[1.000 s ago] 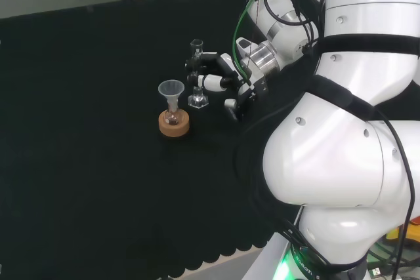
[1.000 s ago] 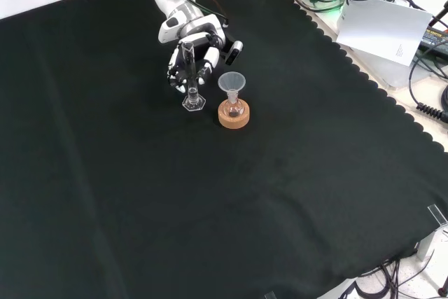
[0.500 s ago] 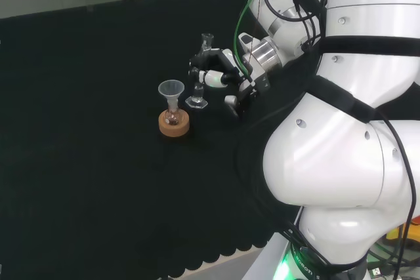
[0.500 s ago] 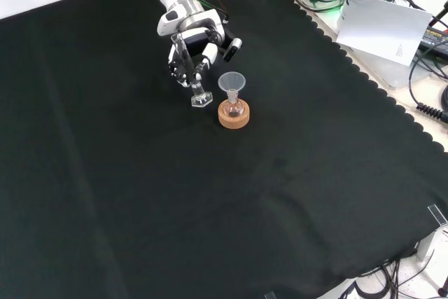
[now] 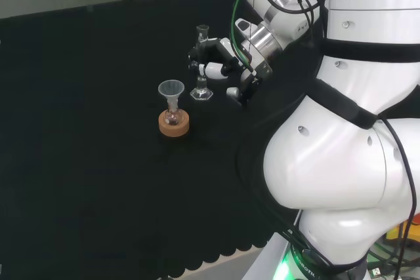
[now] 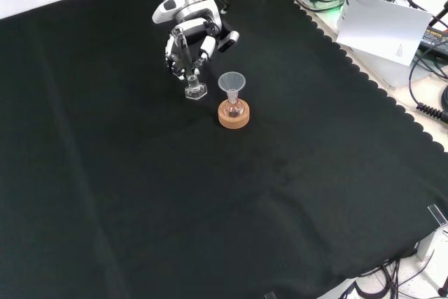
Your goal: Pick up the graduated cylinder.
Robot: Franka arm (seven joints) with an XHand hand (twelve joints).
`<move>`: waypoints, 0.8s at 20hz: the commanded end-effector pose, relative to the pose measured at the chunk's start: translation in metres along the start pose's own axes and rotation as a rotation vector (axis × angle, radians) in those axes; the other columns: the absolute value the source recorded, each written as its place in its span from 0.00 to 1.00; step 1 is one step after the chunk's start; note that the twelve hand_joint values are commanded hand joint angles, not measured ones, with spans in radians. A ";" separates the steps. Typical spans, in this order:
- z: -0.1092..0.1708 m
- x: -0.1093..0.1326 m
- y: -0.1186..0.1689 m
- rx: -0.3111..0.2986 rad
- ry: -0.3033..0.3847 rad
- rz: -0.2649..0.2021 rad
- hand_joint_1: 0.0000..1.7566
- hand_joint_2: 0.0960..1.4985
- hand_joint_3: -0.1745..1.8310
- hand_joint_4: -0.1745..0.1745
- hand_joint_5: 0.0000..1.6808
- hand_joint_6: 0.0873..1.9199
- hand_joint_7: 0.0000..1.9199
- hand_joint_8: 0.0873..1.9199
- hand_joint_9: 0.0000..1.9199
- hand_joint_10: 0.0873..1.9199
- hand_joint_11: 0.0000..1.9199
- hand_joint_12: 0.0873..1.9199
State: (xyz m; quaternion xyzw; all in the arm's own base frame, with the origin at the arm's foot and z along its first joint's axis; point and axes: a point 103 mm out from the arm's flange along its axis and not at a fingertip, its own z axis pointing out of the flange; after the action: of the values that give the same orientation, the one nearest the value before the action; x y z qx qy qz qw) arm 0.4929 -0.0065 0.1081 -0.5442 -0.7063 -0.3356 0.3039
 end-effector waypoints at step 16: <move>-0.026 0.013 0.002 0.151 -0.280 -0.031 0.80 0.65 0.09 0.00 0.68 0.35 0.54 0.44 0.72 0.16 0.63 0.41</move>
State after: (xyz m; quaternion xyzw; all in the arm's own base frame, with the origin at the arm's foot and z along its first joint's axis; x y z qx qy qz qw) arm 0.4927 -0.0164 0.1293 -0.5496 -0.7678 -0.2199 0.2450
